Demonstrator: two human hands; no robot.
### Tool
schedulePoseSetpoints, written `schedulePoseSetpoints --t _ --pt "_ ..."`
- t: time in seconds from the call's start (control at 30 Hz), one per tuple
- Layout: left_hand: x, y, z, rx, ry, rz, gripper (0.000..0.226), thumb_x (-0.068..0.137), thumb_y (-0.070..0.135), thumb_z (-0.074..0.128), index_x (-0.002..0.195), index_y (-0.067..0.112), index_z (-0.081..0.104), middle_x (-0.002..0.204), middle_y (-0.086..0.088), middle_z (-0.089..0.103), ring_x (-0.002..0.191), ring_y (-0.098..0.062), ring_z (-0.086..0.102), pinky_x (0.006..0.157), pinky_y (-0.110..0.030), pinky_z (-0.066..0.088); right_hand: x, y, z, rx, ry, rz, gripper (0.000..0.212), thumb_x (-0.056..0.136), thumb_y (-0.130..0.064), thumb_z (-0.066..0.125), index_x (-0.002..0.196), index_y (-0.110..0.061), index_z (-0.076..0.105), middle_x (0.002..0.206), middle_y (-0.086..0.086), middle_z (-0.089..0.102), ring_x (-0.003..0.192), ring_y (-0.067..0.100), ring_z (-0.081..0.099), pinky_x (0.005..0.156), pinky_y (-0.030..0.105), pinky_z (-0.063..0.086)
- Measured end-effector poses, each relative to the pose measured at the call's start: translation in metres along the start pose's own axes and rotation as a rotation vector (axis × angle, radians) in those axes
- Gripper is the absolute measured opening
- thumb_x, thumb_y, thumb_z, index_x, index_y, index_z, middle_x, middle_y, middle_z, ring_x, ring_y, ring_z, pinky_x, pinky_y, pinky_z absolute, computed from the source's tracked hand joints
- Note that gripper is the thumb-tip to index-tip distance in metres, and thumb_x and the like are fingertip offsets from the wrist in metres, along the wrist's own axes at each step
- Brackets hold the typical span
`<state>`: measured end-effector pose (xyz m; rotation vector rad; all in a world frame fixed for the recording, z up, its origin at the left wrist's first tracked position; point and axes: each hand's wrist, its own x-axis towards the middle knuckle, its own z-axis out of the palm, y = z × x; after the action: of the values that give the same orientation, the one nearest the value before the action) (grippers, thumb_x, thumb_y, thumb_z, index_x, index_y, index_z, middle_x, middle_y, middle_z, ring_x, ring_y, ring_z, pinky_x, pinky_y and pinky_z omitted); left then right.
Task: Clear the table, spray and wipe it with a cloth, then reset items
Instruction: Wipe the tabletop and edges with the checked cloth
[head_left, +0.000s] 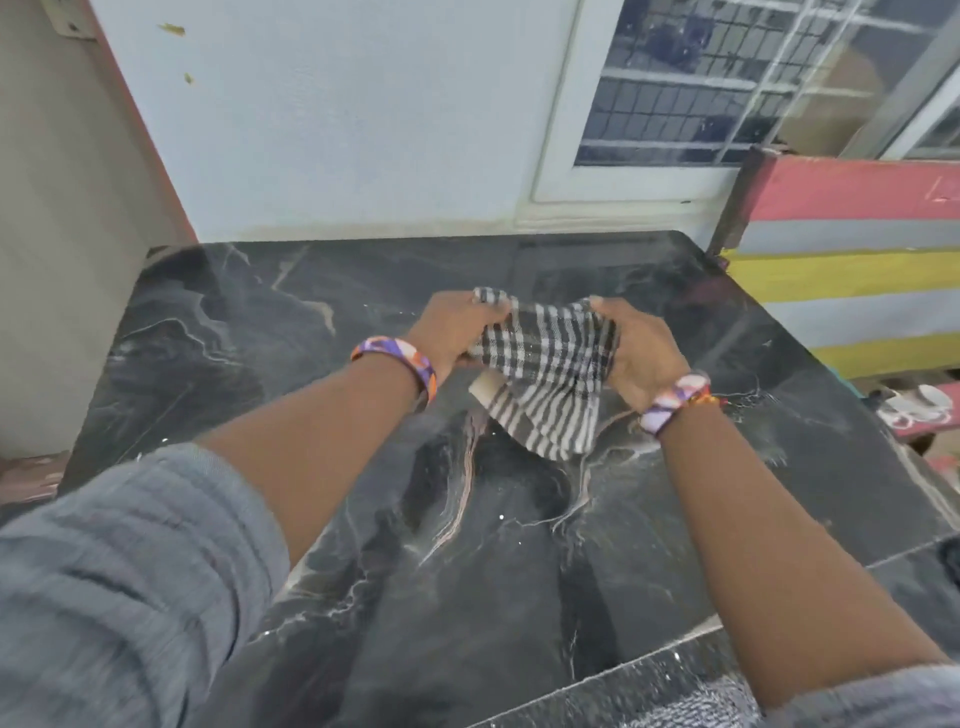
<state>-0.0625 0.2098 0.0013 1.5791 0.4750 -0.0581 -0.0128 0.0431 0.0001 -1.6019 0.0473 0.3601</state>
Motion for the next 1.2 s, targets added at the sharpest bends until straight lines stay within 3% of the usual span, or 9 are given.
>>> schedulePoseSetpoints --t 0.23,0.33,0.43,0.6,0.7,0.8,0.97,1.07,1.2 --pt "-0.008 0.019 0.015 0.201 -0.172 0.01 0.043 0.085 0.027 0.061 0.121 0.005 0.056 0.134 -0.009 0.051 0.116 -0.023 0.051 0.096 -0.036 0.048 -0.001 -0.011 -0.046 -0.054 0.046 -0.17 0.028 0.079 0.002 0.064 0.099 -0.016 0.059 0.096 0.003 0.067 0.087 0.022 0.065 0.081 0.042 0.055" --pt "-0.019 -0.004 0.014 0.379 -0.344 -0.169 0.044 0.087 0.028 0.059 0.126 0.01 0.052 0.132 -0.006 0.053 0.119 -0.02 0.05 0.095 -0.035 0.045 -0.003 0.024 -0.091 -0.574 0.269 -0.034 0.033 0.082 -0.009 0.061 0.115 -0.011 0.059 0.108 0.009 0.064 0.097 0.026 0.059 0.09 0.044 0.047" --pt "-0.02 -0.021 0.002 0.445 -0.237 -0.186 0.044 0.09 0.028 0.055 0.129 0.011 0.048 0.134 -0.012 0.051 0.123 -0.025 0.046 0.096 -0.037 0.042 -0.013 0.057 -0.12 -1.073 0.471 0.201 0.056 0.084 -0.031 0.056 0.136 -0.018 0.039 0.135 0.019 0.049 0.124 0.039 0.041 0.104 0.049 0.035" --pt "-0.017 -0.032 -0.019 0.462 -0.071 -0.084 0.013 0.092 0.02 0.051 0.096 0.008 0.054 0.101 -0.01 0.048 0.095 -0.021 0.046 0.073 -0.032 0.046 -0.018 0.094 -0.073 -1.207 0.233 0.207 0.091 0.075 -0.077 0.04 0.147 -0.025 0.019 0.155 0.016 0.016 0.14 0.043 0.014 0.109 0.061 0.013" --pt "-0.016 -0.042 -0.033 0.559 0.035 -0.022 0.019 0.088 0.02 0.056 0.085 0.002 0.061 0.099 -0.017 0.058 0.089 -0.023 0.05 0.081 -0.035 0.048 -0.015 0.105 -0.033 -1.297 0.212 0.103 0.086 0.083 -0.068 0.039 0.149 -0.018 0.015 0.156 0.016 0.015 0.143 0.038 0.009 0.112 0.059 0.01" --pt "-0.022 -0.044 -0.049 0.686 0.168 0.026 0.049 0.066 0.031 0.057 0.093 -0.009 0.067 0.105 -0.028 0.066 0.082 -0.027 0.052 0.084 -0.039 0.049 -0.028 0.112 0.018 -1.441 0.011 -0.227 0.062 0.09 -0.049 0.034 0.144 -0.02 0.027 0.145 0.015 0.039 0.137 0.031 0.031 0.112 0.053 0.019" --pt "-0.022 -0.035 -0.067 0.866 0.305 0.111 0.051 0.06 0.03 0.043 0.082 -0.008 0.067 0.09 -0.03 0.067 0.087 -0.039 0.062 0.077 -0.038 0.048 -0.064 0.119 0.071 -0.878 -0.348 -0.476 0.035 0.093 -0.02 0.049 0.128 -0.019 0.056 0.126 0.007 0.062 0.12 0.025 0.052 0.115 0.039 0.019" --pt "-0.021 -0.031 -0.056 0.859 0.32 0.164 0.052 0.061 0.033 0.04 0.081 -0.007 0.067 0.09 -0.029 0.067 0.075 -0.027 0.054 0.071 -0.033 0.044 -0.053 0.103 0.034 -0.525 -0.188 -0.423 0.031 0.09 -0.002 0.049 0.116 -0.01 0.065 0.108 0.009 0.07 0.101 0.022 0.062 0.096 0.035 0.045" --pt "-0.02 -0.028 -0.006 0.876 0.215 0.21 0.038 0.08 0.027 0.049 0.087 -0.005 0.067 0.092 -0.026 0.069 0.084 -0.031 0.061 0.075 -0.031 0.043 -0.025 0.075 -0.072 -0.372 0.277 -0.37 0.033 0.087 0.001 0.043 0.107 -0.007 0.067 0.095 0.008 0.067 0.09 0.017 0.057 0.089 0.04 0.048"
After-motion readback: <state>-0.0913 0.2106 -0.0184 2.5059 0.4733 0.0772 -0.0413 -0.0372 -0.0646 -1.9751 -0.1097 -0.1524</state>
